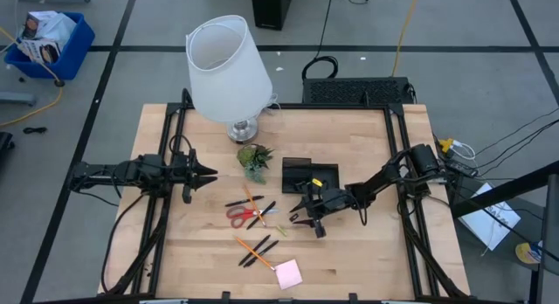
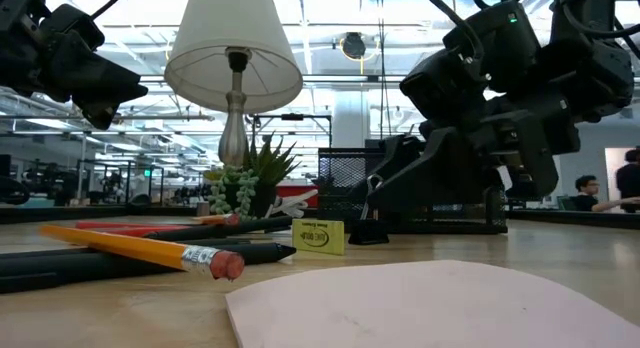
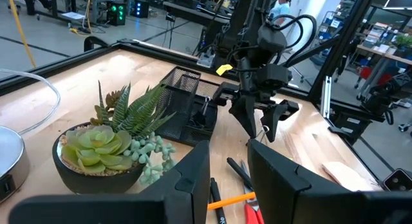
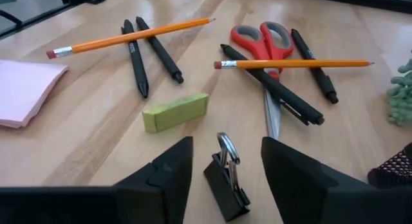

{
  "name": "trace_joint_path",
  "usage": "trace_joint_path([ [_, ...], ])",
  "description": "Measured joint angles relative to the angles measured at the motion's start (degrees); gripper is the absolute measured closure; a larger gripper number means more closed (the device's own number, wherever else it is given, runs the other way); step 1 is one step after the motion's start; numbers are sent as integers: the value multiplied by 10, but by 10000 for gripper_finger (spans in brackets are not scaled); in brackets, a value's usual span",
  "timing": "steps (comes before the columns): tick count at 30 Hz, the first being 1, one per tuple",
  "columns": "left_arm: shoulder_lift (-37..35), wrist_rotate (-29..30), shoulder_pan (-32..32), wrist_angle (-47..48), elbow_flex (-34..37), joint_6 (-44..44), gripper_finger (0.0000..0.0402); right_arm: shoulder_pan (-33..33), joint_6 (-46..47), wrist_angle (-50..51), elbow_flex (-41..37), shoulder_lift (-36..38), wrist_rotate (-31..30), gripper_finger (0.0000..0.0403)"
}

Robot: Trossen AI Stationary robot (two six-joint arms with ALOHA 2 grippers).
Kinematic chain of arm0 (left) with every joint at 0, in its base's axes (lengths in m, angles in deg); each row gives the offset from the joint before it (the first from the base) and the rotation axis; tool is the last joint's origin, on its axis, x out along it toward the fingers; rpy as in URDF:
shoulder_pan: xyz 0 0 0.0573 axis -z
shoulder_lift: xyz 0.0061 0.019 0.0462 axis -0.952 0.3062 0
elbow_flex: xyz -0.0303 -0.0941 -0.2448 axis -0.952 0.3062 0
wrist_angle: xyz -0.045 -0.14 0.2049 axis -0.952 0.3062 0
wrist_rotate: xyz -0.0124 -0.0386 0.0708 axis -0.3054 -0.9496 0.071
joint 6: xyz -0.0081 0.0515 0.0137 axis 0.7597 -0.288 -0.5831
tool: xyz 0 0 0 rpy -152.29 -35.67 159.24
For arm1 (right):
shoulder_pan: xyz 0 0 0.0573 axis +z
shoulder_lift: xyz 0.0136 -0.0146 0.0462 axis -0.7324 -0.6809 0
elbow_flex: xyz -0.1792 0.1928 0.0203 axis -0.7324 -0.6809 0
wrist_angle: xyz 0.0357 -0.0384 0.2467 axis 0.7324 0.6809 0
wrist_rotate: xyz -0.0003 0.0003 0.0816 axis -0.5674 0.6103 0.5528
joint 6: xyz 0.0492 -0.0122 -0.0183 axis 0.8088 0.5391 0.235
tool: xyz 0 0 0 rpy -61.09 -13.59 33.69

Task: Pick and place office supplies into organizer
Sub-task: Put the black binder clip into the desk organizer

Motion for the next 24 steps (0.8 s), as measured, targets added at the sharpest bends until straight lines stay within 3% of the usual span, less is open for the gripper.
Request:
trace_joint_path([
  [16, 0, 0, 0, 0, 0, 0, 293, -1, -7, -4, 0, 0, 0, 389],
  [24, 0, 0, 0, 0, 0, 0, 293, -1, -22, -49, 0, 8, -65, 384],
])
